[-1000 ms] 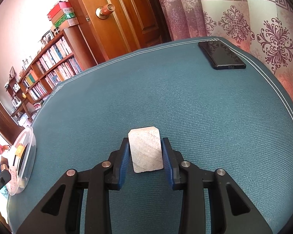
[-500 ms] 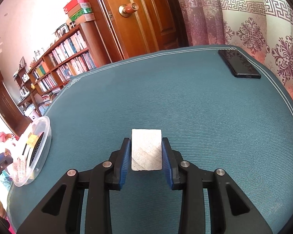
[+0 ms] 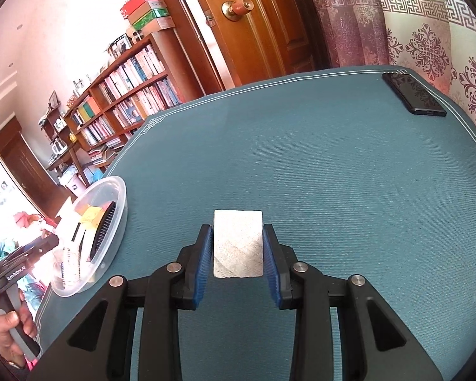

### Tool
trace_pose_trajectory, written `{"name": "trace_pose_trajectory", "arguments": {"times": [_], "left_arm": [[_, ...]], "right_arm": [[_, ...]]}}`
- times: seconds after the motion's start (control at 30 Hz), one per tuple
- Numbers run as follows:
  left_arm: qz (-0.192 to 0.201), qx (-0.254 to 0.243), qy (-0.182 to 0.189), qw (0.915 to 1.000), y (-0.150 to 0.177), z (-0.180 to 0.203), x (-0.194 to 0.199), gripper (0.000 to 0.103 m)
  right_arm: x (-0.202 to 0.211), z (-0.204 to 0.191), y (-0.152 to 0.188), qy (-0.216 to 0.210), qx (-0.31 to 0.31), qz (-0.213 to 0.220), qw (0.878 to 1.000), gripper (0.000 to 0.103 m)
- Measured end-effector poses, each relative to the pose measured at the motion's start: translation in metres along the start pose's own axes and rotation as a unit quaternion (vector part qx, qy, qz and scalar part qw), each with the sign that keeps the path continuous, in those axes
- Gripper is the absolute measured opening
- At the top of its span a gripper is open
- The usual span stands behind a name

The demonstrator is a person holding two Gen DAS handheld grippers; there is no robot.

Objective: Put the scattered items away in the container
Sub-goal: 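Carry the brown bottle and beige card over the clear bowl, then open left gripper to drop bottle while right gripper releases card into bowl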

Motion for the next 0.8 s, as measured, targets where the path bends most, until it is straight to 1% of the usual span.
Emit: {"name": "trace_pose_trajectory", "arguments": {"times": [0.3,0.43,0.57,0.7,0.73,0.77,0.8], "left_arm": [[-0.007,-0.005,0.02,0.9998,-0.002,-0.003,-0.016,0.066],[-0.01,0.004,0.026,0.9996,-0.002,-0.008,-0.023,0.066],[-0.025,0.018,0.038,0.9988,0.004,-0.014,-0.033,0.066],[-0.026,0.024,0.047,0.9983,0.007,-0.018,-0.035,0.066],[-0.029,0.024,0.049,0.9981,0.007,-0.018,-0.036,0.069],[-0.031,0.025,0.053,0.9978,0.009,-0.018,-0.037,0.073],[-0.031,0.029,0.061,0.9972,0.01,-0.019,-0.037,0.075]], "right_arm": [[-0.021,-0.05,0.007,-0.046,0.015,-0.017,0.999,0.034],[-0.029,-0.071,0.009,-0.067,0.019,-0.022,0.997,0.034],[-0.038,-0.091,0.009,-0.085,0.027,-0.026,0.996,0.034],[-0.051,-0.11,0.011,-0.099,0.034,-0.034,0.994,0.034],[-0.054,-0.115,0.012,-0.102,0.037,-0.037,0.993,0.034],[-0.057,-0.119,0.013,-0.104,0.039,-0.039,0.993,0.034],[-0.06,-0.123,0.014,-0.106,0.042,-0.042,0.993,0.034]]}}
Point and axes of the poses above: each gripper's, at about its wrist camera, not at the fingertips, and x roughly against the way its jaws point, z to its right, y to its underside, the point moved 2 cm from there along -x, roughly the way its jaws point, and after that the axes turned 14 degrees about -y, right-handed, at the moved point
